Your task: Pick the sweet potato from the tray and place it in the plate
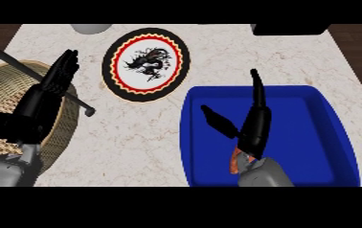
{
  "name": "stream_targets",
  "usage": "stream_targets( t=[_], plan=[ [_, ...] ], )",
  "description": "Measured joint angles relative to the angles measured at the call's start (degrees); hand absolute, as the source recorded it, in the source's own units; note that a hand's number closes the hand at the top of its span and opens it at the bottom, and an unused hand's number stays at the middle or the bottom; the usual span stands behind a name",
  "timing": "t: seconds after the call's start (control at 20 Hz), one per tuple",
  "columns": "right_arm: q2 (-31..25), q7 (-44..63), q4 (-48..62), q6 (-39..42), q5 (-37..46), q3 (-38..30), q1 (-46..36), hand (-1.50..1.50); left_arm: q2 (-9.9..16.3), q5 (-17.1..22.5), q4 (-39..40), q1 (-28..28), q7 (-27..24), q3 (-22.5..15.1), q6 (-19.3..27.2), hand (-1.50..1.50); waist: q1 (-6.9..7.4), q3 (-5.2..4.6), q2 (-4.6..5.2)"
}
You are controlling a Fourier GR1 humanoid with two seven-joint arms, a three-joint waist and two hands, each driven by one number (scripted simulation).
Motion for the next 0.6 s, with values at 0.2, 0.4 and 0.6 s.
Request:
stream_targets(
  t=[0.2,0.4,0.6],
  plan=[
    [-1.9,12.1,-1.5,9.4,6.7,-1.2,0.0,-1.5,0.3,-0.2,-0.4,0.7,0.3,0.3,0.1,0.0,-0.68,-0.18,-0.26],
    [-3.9,23.4,-3.0,21.7,9.0,-1.1,0.2,-1.5,0.6,0.3,-0.9,1.3,0.6,0.7,-0.1,0.0,-1.16,-0.32,-0.39],
    [-4.5,33.4,-5.7,34.4,8.2,0.1,-0.6,-1.5,0.7,0.3,-0.9,1.1,0.6,0.6,-0.4,0.0,-1.0,-0.32,-0.3]
  ],
)
